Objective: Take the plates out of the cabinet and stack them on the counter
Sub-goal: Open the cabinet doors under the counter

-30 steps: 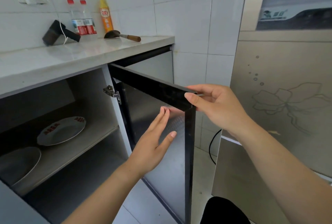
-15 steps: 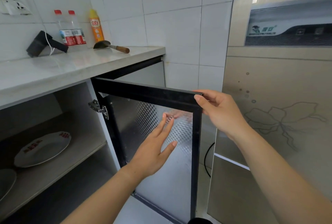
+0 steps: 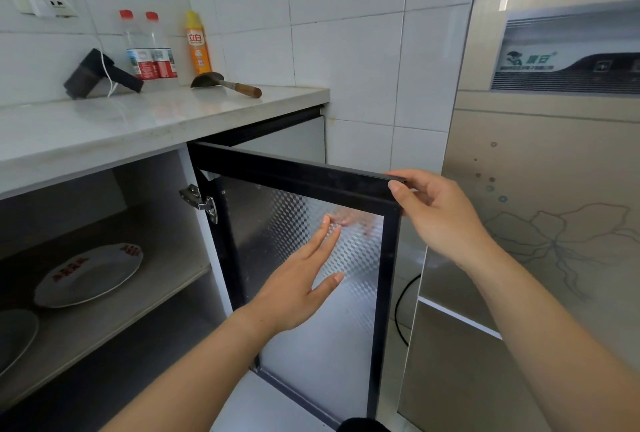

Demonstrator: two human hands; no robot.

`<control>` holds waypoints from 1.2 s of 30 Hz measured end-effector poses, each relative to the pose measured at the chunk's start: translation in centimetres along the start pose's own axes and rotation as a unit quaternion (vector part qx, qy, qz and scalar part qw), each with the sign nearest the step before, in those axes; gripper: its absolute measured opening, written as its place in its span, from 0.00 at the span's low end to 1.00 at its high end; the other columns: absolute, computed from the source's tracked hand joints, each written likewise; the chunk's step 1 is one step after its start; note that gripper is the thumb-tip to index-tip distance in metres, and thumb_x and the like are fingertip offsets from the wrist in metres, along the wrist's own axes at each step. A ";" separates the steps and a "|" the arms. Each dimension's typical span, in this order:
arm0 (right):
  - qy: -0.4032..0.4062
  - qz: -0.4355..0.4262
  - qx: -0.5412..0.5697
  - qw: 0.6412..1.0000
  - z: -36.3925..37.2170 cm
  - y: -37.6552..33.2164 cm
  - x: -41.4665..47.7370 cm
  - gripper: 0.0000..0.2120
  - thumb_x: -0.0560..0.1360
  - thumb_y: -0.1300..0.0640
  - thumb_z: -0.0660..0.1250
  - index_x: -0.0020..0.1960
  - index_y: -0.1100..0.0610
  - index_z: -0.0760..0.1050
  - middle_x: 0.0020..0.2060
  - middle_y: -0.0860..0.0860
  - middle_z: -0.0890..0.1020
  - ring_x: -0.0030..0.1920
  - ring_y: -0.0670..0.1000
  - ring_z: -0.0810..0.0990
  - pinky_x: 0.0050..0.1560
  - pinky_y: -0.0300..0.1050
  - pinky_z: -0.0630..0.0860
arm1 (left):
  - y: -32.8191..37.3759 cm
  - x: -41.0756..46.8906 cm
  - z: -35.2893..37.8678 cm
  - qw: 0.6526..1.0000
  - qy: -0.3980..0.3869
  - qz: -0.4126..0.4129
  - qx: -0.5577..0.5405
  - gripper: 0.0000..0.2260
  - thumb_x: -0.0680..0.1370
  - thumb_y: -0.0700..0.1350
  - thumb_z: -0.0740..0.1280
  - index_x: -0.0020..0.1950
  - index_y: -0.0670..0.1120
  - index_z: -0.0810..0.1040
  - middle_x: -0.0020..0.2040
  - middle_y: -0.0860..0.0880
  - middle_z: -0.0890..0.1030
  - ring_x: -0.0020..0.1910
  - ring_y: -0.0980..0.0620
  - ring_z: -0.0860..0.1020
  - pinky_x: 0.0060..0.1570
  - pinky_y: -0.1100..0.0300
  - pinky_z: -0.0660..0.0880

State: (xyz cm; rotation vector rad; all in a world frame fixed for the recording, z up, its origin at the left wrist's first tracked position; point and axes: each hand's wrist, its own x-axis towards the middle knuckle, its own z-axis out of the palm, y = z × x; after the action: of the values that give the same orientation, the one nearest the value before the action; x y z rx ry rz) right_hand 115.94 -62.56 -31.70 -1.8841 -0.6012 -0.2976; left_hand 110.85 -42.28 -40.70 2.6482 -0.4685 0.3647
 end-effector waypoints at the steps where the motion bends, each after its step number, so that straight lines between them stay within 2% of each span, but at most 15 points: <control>1: 0.002 0.003 -0.007 1.000 -0.1 -0.1 0.0 0.07 0.77 0.52 0.63 0.53 0.44 0.77 0.48 0.43 0.82 0.51 0.45 0.80 0.55 0.45 0.77 | -0.1 -0.1 -0.1 1.000 -0.001 0.002 0.000 0.28 0.79 0.59 0.53 0.69 0.65 0.34 0.68 0.72 0.30 0.71 0.67 0.45 0.67 0.68 0.54; 6: 0.011 -0.004 -0.042 0.999 -0.6 -1.5 -0.3 0.10 0.76 0.52 0.65 0.57 0.48 0.77 0.50 0.42 0.81 0.51 0.40 0.79 0.45 0.25 0.70 | 0.0 -0.9 -0.8 1.000 -0.009 0.001 -0.003 0.28 0.79 0.58 0.54 0.72 0.64 0.40 0.69 0.72 0.33 0.71 0.66 0.47 0.68 0.66 0.55; 9: 0.017 -0.028 -0.045 0.998 -0.4 -2.9 -0.4 0.10 0.76 0.54 0.65 0.56 0.48 0.77 0.50 0.42 0.81 0.50 0.36 0.78 0.43 0.18 0.68 | 0.0 -1.7 -2.2 1.000 -0.007 -0.008 -0.005 0.26 0.79 0.57 0.55 0.74 0.64 0.45 0.73 0.69 0.38 0.71 0.66 0.48 0.67 0.67 0.54; 11: 0.020 -0.046 -0.048 0.998 -0.1 -4.0 -0.3 0.10 0.76 0.55 0.65 0.56 0.49 0.77 0.50 0.43 0.82 0.50 0.36 0.78 0.45 0.19 0.69 | -0.2 -2.7 -3.5 1.000 -0.004 -0.027 -0.008 0.26 0.80 0.56 0.56 0.75 0.62 0.48 0.75 0.65 0.44 0.73 0.65 0.49 0.67 0.68 0.50; 14: 0.027 -0.082 -0.048 0.995 1.0 -5.8 -0.3 0.10 0.75 0.54 0.66 0.56 0.50 0.77 0.51 0.44 0.82 0.52 0.39 0.78 0.55 0.31 0.73 | -0.4 -4.7 -5.8 0.998 0.015 -0.060 -0.001 0.25 0.80 0.54 0.57 0.75 0.60 0.52 0.77 0.59 0.52 0.74 0.62 0.52 0.68 0.69 0.48; 16: 0.020 -0.111 -0.046 0.993 2.4 -7.1 -0.3 0.11 0.75 0.54 0.66 0.57 0.51 0.77 0.51 0.44 0.81 0.53 0.40 0.78 0.57 0.37 0.74 | -0.9 -6.5 -7.4 0.996 0.030 -0.080 0.022 0.24 0.79 0.54 0.57 0.75 0.58 0.55 0.76 0.57 0.58 0.73 0.61 0.56 0.67 0.70 0.50; 20: -0.038 -0.143 -0.017 0.989 6.5 -9.3 -0.6 0.11 0.75 0.54 0.66 0.57 0.51 0.77 0.50 0.42 0.80 0.52 0.39 0.79 0.55 0.34 0.76 | -2.3 -10.6 -10.5 0.986 0.052 -0.138 0.074 0.22 0.80 0.55 0.56 0.74 0.58 0.58 0.74 0.56 0.63 0.72 0.58 0.62 0.66 0.67 0.56; 24: -0.108 -0.152 0.019 0.982 12.0 -10.2 -1.2 0.11 0.75 0.54 0.66 0.57 0.50 0.77 0.48 0.40 0.80 0.52 0.41 0.79 0.54 0.34 0.75 | -3.7 -15.6 -13.2 0.969 0.076 -0.211 0.102 0.21 0.80 0.54 0.56 0.73 0.55 0.61 0.73 0.55 0.64 0.72 0.57 0.61 0.65 0.69 0.54; 26: -0.142 -0.154 0.044 0.977 15.1 -10.4 -1.6 0.10 0.75 0.55 0.67 0.56 0.50 0.77 0.48 0.42 0.80 0.52 0.41 0.79 0.55 0.37 0.76 | -4.5 -18.4 -14.3 0.958 0.078 -0.250 0.115 0.21 0.79 0.55 0.56 0.73 0.56 0.61 0.73 0.55 0.64 0.72 0.57 0.61 0.68 0.66 0.56; 29: -0.201 -0.158 0.076 0.964 19.8 -10.8 -2.3 0.10 0.74 0.54 0.67 0.56 0.50 0.78 0.49 0.43 0.81 0.51 0.41 0.79 0.55 0.39 0.76 | -5.5 -23.0 -15.8 0.935 0.089 -0.310 0.148 0.21 0.79 0.56 0.56 0.72 0.58 0.62 0.73 0.56 0.65 0.72 0.56 0.63 0.70 0.59 0.62; 32: -0.268 -0.157 0.089 0.946 24.3 -11.3 -3.2 0.10 0.75 0.54 0.67 0.55 0.49 0.78 0.48 0.43 0.81 0.50 0.40 0.79 0.54 0.37 0.76 | -5.5 -27.0 -17.2 0.901 0.105 -0.374 0.193 0.21 0.79 0.56 0.55 0.72 0.58 0.61 0.73 0.56 0.64 0.70 0.55 0.65 0.66 0.61 0.64; 36: -0.334 -0.177 0.084 0.922 30.0 -12.1 -4.0 0.11 0.74 0.52 0.67 0.56 0.50 0.77 0.50 0.44 0.80 0.51 0.42 0.79 0.55 0.43 0.77 | -4.9 -31.6 -19.7 0.845 0.147 -0.440 0.266 0.20 0.80 0.54 0.56 0.71 0.56 0.64 0.73 0.54 0.65 0.70 0.51 0.65 0.66 0.57 0.65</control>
State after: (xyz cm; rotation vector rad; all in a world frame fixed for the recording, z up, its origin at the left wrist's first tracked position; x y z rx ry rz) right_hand 103.82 -32.55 -35.50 -1.6817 -1.3911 0.1844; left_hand 80.45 -20.88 -35.43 2.8658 1.0740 0.6332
